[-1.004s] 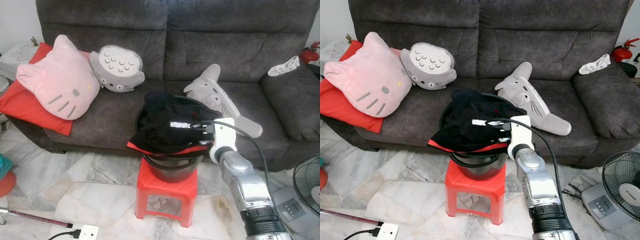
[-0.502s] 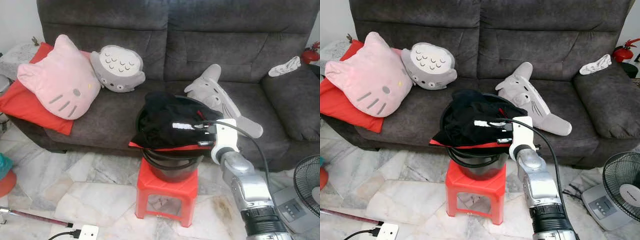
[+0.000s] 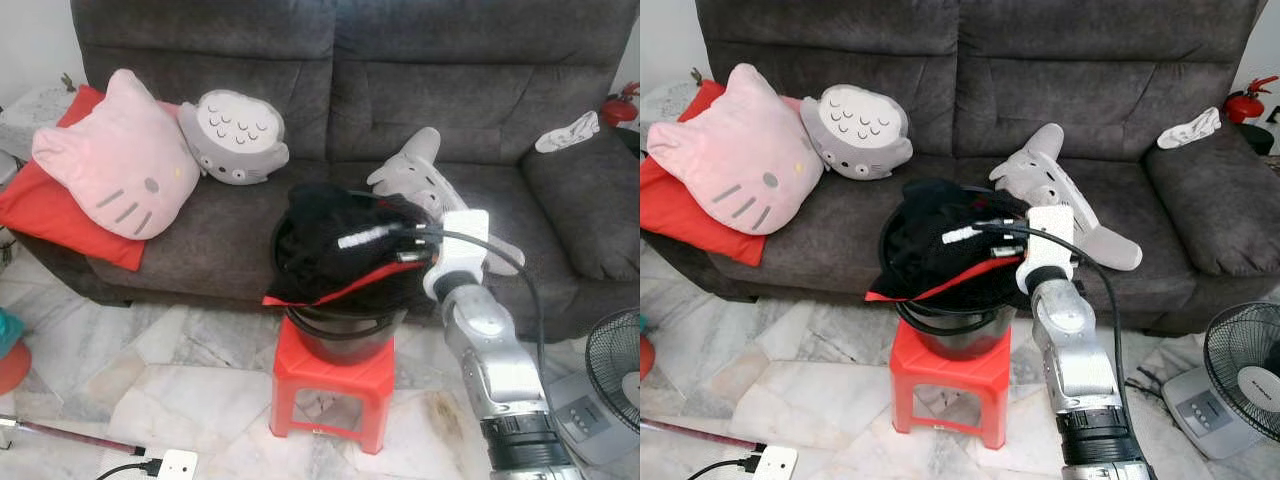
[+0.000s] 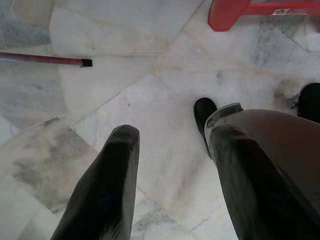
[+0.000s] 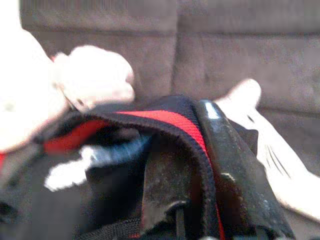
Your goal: Hang hanger
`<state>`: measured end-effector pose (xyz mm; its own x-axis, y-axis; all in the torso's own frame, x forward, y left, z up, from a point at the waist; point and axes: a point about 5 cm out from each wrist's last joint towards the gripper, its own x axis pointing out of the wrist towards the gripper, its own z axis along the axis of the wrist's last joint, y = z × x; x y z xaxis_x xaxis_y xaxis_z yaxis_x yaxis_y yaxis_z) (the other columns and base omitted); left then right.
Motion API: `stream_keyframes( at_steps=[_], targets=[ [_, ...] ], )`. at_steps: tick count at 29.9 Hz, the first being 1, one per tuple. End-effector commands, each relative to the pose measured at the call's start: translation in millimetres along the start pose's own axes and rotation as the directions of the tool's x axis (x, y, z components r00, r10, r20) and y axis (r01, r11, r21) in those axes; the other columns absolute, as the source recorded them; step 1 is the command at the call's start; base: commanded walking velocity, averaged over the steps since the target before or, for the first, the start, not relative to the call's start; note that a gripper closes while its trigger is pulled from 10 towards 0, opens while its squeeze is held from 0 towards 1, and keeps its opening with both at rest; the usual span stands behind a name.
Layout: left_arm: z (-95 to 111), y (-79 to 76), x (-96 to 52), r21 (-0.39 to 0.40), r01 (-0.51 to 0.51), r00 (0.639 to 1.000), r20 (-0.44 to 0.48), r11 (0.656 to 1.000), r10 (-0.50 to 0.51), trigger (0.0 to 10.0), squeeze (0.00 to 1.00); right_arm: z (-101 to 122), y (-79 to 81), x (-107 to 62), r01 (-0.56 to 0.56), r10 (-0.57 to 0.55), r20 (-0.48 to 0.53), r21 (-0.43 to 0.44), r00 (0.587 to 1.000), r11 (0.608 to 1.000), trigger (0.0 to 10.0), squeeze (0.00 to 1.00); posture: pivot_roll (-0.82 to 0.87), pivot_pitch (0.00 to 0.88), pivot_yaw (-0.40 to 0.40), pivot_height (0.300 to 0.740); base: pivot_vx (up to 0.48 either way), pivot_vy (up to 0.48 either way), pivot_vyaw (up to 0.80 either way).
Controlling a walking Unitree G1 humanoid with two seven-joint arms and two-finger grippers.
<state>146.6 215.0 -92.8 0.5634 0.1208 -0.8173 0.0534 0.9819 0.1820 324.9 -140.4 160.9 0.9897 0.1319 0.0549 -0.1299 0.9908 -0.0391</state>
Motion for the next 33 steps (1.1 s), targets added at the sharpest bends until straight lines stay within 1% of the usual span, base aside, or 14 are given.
stream_keyframes(
  at_steps=[1,7,15,17,19,20,22,24,25,27,28,29,31,33],
  targets=[
    [-6,-1.6,-1.3,0.004,0.007,1.000,-0.025,1.000,-0.007,10.0,0.00,19,10.5,1.9,-0.071,0.071,0.099,-0.006,0.993,0.997,10.0,0.00,-0.05,0.062,0.004,0.740,0.000,0.000,0.00],
    [-6,-1.8,-1.2,0.003,0.009,1.000,-0.026,1.000,-0.009,10.0,0.00,32,24.2,-0.1,-0.172,0.172,0.162,-0.014,0.972,0.985,10.0,0.00,-0.05,0.062,0.004,0.740,0.000,0.000,0.00],
    [-6,-1.6,-1.0,0.002,0.011,1.000,-0.028,1.000,-0.011,10.0,0.00,49,41.2,-4.5,-0.305,0.304,0.244,-0.037,0.921,0.952,10.0,0.00,-0.05,0.060,0.005,0.740,0.000,0.000,0.00],
    [-6,-1.6,-1.1,0.002,0.012,1.000,-0.029,1.000,-0.012,10.0,0.00,63,48.5,-7.9,-0.367,0.365,0.298,-0.053,0.882,0.929,10.0,0.00,-0.06,0.059,0.005,0.740,0.000,0.000,0.00],
    [-6,-1.7,-1.1,0.002,0.012,0.999,-0.030,1.000,-0.012,10.0,0.00,65,49.4,-8.5,-0.377,0.375,0.305,-0.057,0.875,0.925,10.0,0.00,-0.06,0.059,0.005,0.740,0.000,0.000,0.00],
    [-6,-2.1,-1.1,0.002,0.013,0.999,-0.031,1.000,-0.013,10.0,0.00,72,52.3,-10.8,-0.412,0.403,0.333,-0.047,0.852,0.910,10.0,0.00,-0.06,0.059,0.006,0.740,0.000,0.000,0.00],
    [-6,-2.5,-1.1,0.002,0.015,0.999,-0.031,1.000,-0.014,10.0,0.00,75,53.9,-12.6,-0.439,0.419,0.349,-0.023,0.838,0.898,10.0,0.00,-0.06,0.060,0.005,0.740,0.000,0.000,0.00],
    [-7,-2.4,-1.1,0.000,0.015,0.999,-0.032,1.000,-0.015,10.0,0.00,66,48.7,-12.0,-0.415,0.402,0.312,-0.027,0.861,0.909,10.0,0.00,-0.06,0.060,0.005,0.740,0.000,0.000,0.00],
    [-7,-2.4,-1.1,0.000,0.015,0.999,-0.032,1.000,-0.015,10.0,0.00,66,48.7,-12.0,-0.415,0.402,0.312,-0.027,0.861,0.909,10.0,0.00,-0.06,0.060,0.005,0.740,0.000,0.000,0.00],
    [-7,-2.6,-1.2,-0.004,0.017,0.999,-0.033,1.000,-0.017,10.0,0.00,42,33.0,-9.5,-0.320,0.314,0.223,-0.007,0.923,0.947,10.0,0.00,-0.06,0.060,0.004,0.740,0.000,0.000,0.00],
    [-7,-2.6,-1.2,-0.004,0.017,0.999,-0.033,1.000,-0.017,10.0,0.00,42,33.0,-9.5,-0.320,0.314,0.223,-0.007,0.923,0.947,10.0,0.00,-0.06,0.060,0.004,0.740,0.000,0.000,0.00],
    [-7,-2.7,-1.2,-0.008,0.019,0.999,-0.031,1.000,-0.019,10.0,0.00,29,25.8,-10.7,-0.281,0.276,0.180,0.007,0.944,0.960,10.0,0.00,-0.06,0.062,0.005,0.740,0.000,0.000,0.00],
    [-7,-2.3,-1.3,-0.013,0.018,0.999,-0.026,1.000,-0.018,10.0,0.00,20,22.2,-13.8,-0.265,0.260,0.156,0.016,0.953,0.964,10.0,0.00,-0.05,0.064,0.007,0.740,0.000,0.000,0.00],
    [-6,-2.1,-1.2,-0.012,0.017,1.000,-0.026,1.000,-0.017,10.0,0.00,21,22.5,-14.4,-0.264,0.257,0.156,0.023,0.954,0.964,10.0,0.00,-0.05,0.065,0.007,0.740,0.000,0.000,0.00]
  ],
)
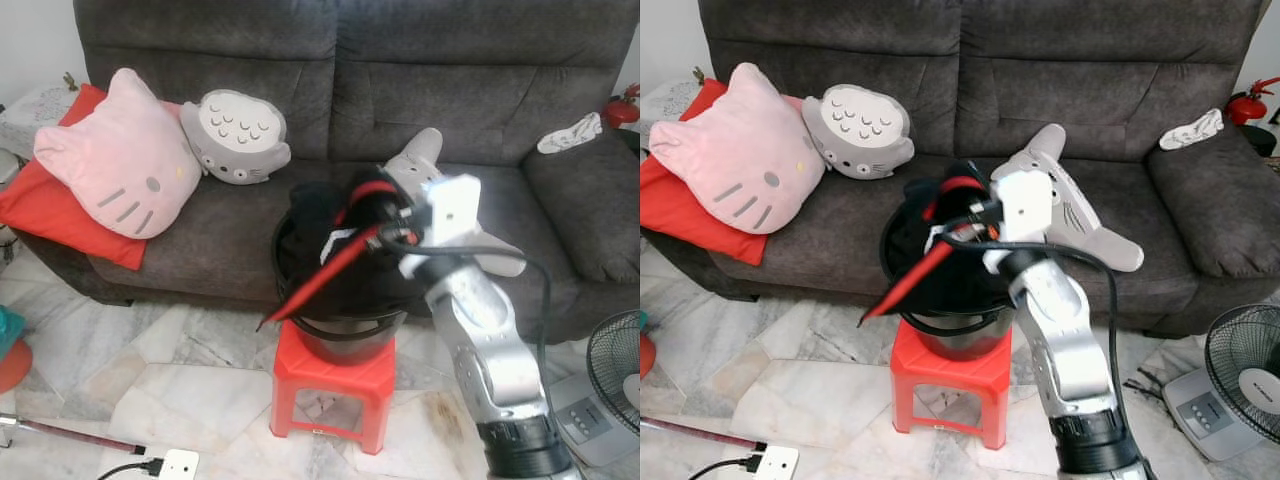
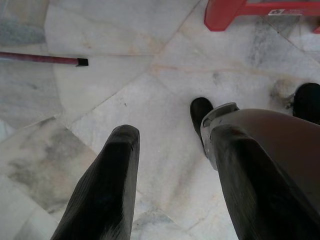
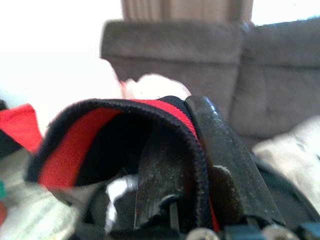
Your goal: Hang hanger
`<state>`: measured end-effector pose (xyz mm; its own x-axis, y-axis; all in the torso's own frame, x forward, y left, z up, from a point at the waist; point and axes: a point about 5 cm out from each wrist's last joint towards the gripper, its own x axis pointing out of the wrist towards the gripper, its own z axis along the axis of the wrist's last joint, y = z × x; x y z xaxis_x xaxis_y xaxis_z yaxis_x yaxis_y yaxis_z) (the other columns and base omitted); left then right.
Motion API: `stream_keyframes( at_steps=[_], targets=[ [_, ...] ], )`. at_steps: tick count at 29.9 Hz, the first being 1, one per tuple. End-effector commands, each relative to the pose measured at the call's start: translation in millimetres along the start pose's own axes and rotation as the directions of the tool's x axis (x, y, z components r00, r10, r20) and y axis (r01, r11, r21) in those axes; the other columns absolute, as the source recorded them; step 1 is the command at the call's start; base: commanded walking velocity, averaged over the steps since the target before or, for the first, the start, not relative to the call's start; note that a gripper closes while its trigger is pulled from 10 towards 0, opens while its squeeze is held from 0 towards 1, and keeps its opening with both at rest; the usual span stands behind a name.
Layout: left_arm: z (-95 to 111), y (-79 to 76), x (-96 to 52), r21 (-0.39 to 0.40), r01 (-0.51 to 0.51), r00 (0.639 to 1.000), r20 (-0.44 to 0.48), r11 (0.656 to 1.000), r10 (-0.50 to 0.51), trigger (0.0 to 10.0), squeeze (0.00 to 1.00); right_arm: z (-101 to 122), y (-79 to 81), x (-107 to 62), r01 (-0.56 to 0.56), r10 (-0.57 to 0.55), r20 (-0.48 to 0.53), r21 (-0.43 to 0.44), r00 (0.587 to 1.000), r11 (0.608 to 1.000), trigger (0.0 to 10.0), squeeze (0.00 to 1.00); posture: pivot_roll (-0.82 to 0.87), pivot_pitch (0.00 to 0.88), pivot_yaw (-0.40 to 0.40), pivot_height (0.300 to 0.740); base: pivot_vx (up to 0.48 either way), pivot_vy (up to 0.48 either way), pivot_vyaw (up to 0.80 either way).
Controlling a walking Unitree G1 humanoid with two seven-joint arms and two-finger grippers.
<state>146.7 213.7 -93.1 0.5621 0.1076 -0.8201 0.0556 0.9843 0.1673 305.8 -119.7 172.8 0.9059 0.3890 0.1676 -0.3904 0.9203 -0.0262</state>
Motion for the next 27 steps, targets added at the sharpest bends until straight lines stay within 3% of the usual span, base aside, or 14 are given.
stream_keyframes(
  at_steps=[1,10,27],
  targets=[
    [-6.1,-0.3,-1.2,-0.004,0.002,1.000,-0.024,1.000,-0.002,10.0,0.00,7.8,1.7,1.8,0.001,-0.001,0.034,0.001,0.999,1.000,10.0,0.00,-0.06,0.066,0.008,0.740,0.000,0.000,0.00],
    [-5.3,-0.5,-0.9,-0.009,0.004,1.000,-0.025,1.000,-0.004,10.0,0.00,9.7,9.4,5.4,-0.013,0.013,0.054,0.005,0.998,1.000,10.0,0.00,-0.05,0.067,0.006,0.740,0.000,0.000,0.00],
    [-3.2,-2.6,-0.3,-0.007,0.002,1.000,-0.020,1.000,-0.003,10.0,0.00,10.4,8.4,7.5,-0.005,0.005,0.057,-0.006,0.998,1.000,10.0,0.00,-0.04,0.069,0.002,0.740,-0.326,0.000,0.00]
  ],
)
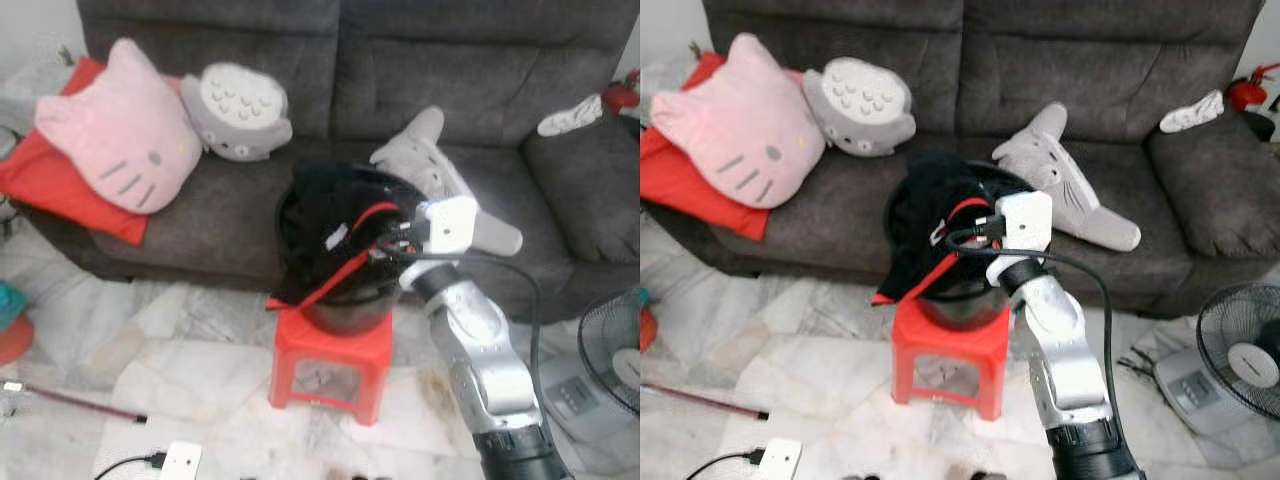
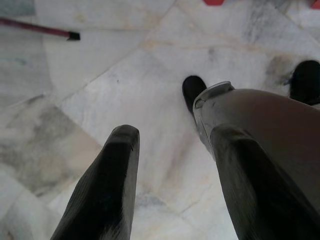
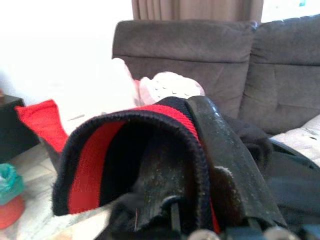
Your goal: Hang hanger
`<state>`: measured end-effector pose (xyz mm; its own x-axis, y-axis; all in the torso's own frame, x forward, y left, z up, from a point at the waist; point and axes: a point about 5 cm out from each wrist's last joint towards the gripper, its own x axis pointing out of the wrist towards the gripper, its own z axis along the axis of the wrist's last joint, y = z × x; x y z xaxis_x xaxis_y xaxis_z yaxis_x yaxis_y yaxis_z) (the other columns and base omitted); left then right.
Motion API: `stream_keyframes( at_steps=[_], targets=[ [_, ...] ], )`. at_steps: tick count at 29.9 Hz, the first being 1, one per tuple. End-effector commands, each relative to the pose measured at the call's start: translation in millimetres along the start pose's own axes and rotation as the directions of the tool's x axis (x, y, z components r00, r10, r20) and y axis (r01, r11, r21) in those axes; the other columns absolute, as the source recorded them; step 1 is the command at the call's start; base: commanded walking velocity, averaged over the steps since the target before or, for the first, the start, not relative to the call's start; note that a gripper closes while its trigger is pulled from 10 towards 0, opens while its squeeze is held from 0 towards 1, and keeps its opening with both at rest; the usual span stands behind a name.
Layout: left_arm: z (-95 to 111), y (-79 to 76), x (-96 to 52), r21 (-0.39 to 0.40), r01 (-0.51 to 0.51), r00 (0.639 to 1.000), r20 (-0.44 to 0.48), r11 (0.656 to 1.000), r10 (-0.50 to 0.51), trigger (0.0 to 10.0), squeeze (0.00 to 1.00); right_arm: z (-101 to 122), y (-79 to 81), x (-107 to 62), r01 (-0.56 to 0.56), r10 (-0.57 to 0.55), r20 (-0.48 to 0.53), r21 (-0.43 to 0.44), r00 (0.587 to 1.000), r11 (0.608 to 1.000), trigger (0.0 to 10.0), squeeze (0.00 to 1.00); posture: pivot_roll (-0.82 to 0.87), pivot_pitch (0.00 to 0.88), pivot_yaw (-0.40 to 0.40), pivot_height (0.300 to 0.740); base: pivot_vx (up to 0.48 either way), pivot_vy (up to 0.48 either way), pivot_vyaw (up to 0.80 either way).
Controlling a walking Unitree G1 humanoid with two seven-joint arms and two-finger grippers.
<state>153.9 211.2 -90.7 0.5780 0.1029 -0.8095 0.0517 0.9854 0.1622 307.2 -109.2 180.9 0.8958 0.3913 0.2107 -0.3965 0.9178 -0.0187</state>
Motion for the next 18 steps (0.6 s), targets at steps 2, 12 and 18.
stream_keyframes(
  at_steps=[2,12,18],
  targets=[
    [-9.9,-1.7,-2.1,-0.001,0.001,0.999,-0.037,1.000,-0.001,10.0,0.00,3.1,-0.7,1.1,0.000,0.000,0.014,-0.014,1.000,1.000,10.0,0.00,-0.04,0.069,0.002,0.740,-0.315,0.000,0.00],
    [-4.9,-3.9,-1.4,0.005,0.001,1.000,-0.004,1.000,-0.001,10.0,0.00,3.4,-0.2,2.1,-0.001,0.002,0.019,-0.020,1.000,1.000,10.0,0.00,-0.04,0.064,0.003,0.740,-0.313,0.000,0.00],
    [-2.2,-2.6,-1.1,0.006,0.003,1.000,0.013,1.000,-0.003,10.0,0.00,3.9,0.0,2.3,-0.002,0.002,0.025,-0.018,1.000,1.000,10.0,0.00,-0.04,0.057,0.002,0.740,-0.312,0.000,0.00]
  ],
)
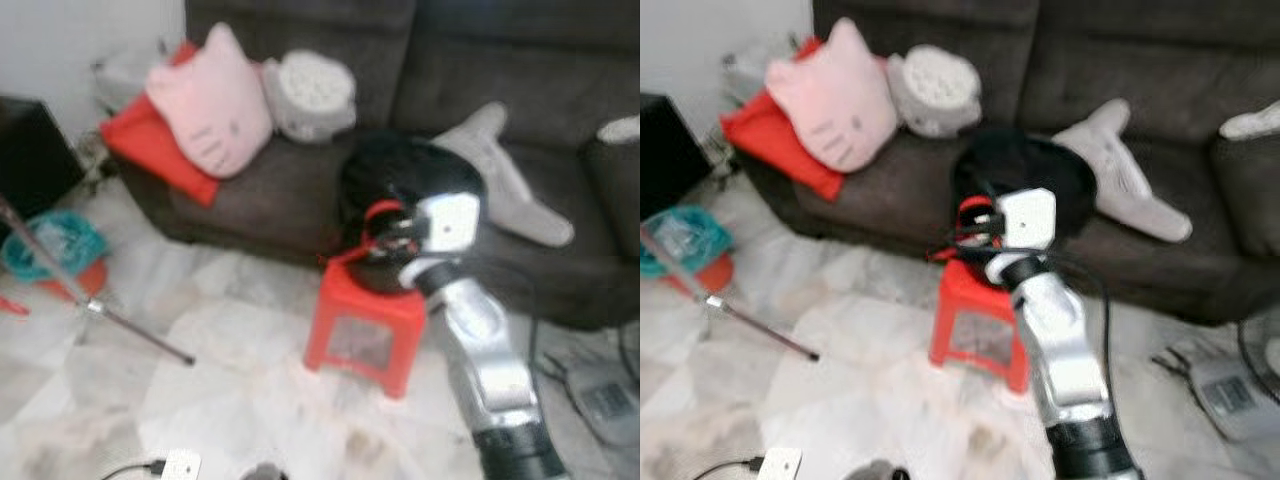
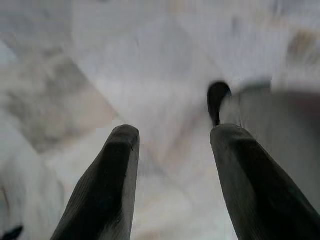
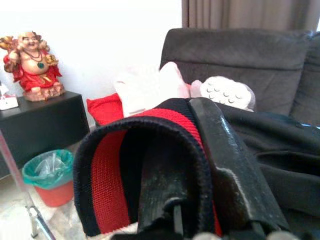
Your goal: Hang hanger
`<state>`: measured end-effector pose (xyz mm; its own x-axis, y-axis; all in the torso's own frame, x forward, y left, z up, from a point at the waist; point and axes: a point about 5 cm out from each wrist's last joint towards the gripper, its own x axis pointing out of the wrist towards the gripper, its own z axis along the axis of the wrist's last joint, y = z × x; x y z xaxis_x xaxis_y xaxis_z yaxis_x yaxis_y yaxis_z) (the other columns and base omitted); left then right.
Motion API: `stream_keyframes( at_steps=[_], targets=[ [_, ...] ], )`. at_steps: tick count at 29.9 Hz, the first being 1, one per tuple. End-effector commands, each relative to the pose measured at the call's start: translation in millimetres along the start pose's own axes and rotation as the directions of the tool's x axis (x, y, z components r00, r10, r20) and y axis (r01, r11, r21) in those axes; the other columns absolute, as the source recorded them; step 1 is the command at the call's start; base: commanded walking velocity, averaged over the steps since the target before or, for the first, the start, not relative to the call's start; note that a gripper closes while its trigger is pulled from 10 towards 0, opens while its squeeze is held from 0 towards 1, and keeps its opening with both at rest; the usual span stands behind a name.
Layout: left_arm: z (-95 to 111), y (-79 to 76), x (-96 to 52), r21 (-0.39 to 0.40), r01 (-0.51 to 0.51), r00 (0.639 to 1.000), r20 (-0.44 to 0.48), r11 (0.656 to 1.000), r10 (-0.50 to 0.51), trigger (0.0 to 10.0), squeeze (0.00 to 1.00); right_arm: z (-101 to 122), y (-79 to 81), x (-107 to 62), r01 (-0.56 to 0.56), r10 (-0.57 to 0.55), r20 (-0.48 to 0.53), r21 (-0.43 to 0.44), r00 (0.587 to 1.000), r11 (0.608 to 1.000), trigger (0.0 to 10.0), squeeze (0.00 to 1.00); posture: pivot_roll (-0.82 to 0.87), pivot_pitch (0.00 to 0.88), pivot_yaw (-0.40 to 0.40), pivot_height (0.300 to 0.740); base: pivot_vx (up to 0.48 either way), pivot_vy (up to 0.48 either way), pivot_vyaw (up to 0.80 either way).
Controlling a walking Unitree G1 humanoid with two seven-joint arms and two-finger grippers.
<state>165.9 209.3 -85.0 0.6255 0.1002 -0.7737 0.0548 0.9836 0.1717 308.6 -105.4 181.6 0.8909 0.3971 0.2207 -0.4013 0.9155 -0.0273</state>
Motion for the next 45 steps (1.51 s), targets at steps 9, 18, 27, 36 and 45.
stream_keyframes(
  at_steps=[9,18,27,36,45],
  targets=[
    [-11,-2.8,-3.2,0.003,0.011,0.999,-0.031,1.000,-0.011,10.0,0.00,3,-2.7,-1.2,0.005,-0.005,0.013,-0.013,1.000,1.000,10.0,0.00,-0.04,0.050,0.002,0.740,-0.310,0.000,0.00],
    [-14,-4.5,-3.8,0.005,0.012,0.999,-0.040,1.000,-0.012,10.0,0.00,2,-2.6,-0.7,0.006,-0.006,0.011,-0.013,1.000,1.000,10.0,0.00,-0.04,0.045,0.001,0.740,-0.310,0.000,0.00],
    [-16,-3.0,-4.2,0.008,0.011,0.999,-0.049,1.000,-0.011,10.0,0.00,2,-1.8,-1.2,0.004,-0.004,0.007,-0.014,1.000,1.000,10.0,0.00,-0.04,0.046,0.002,0.740,-0.310,0.000,0.00],
    [-17,0.7,-4.6,0.003,0.004,0.998,-0.055,1.000,-0.004,10.0,0.00,-9,-5.5,-1.7,0.015,-0.016,-0.048,-0.029,0.999,0.999,10.0,0.00,-0.03,0.064,0.001,0.740,-0.173,0.000,0.00],
    [-19,0.9,-5.2,-0.005,0.001,0.998,-0.061,1.000,-0.001,10.0,0.00,-60,-36.4,-16.0,0.147,-0.155,-0.262,-0.051,0.953,0.988,10.0,0.00,-0.03,0.072,0.002,0.740,0.000,0.000,0.00]
  ],
)
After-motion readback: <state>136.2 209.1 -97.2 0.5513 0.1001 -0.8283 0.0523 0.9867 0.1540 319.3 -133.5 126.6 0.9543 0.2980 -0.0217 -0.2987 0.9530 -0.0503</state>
